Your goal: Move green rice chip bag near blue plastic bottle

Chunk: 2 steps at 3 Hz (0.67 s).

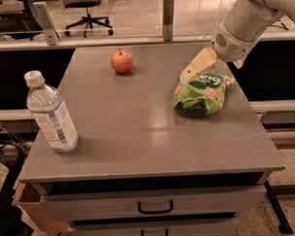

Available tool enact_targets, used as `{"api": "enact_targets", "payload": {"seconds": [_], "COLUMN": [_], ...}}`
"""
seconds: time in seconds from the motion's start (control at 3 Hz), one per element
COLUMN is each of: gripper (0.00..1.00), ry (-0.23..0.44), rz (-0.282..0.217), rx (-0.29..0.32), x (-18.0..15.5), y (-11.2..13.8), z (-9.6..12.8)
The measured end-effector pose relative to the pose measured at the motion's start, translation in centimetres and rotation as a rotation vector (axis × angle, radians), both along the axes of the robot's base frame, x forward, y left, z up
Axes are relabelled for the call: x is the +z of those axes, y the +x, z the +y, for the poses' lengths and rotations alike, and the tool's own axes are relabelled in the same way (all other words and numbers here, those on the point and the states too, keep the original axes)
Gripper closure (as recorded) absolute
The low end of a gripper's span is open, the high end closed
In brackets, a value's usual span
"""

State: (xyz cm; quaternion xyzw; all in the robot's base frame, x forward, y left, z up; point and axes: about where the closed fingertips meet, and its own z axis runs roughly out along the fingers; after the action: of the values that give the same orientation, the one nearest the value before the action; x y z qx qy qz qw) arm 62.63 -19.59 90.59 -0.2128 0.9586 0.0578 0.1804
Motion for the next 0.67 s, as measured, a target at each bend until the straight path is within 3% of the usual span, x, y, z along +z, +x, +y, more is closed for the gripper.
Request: {"api": "enact_targets", "payload": {"seconds": [0.33, 0.67], "gripper": [0.0, 0.0], "ry": [0.003, -0.041], "rz": [0.048, 0.162], "rx": [-0.097, -0.306], "x": [-0.6, -2.3], "y": [0.3, 1.4], "z": [0.2, 0.9]}}
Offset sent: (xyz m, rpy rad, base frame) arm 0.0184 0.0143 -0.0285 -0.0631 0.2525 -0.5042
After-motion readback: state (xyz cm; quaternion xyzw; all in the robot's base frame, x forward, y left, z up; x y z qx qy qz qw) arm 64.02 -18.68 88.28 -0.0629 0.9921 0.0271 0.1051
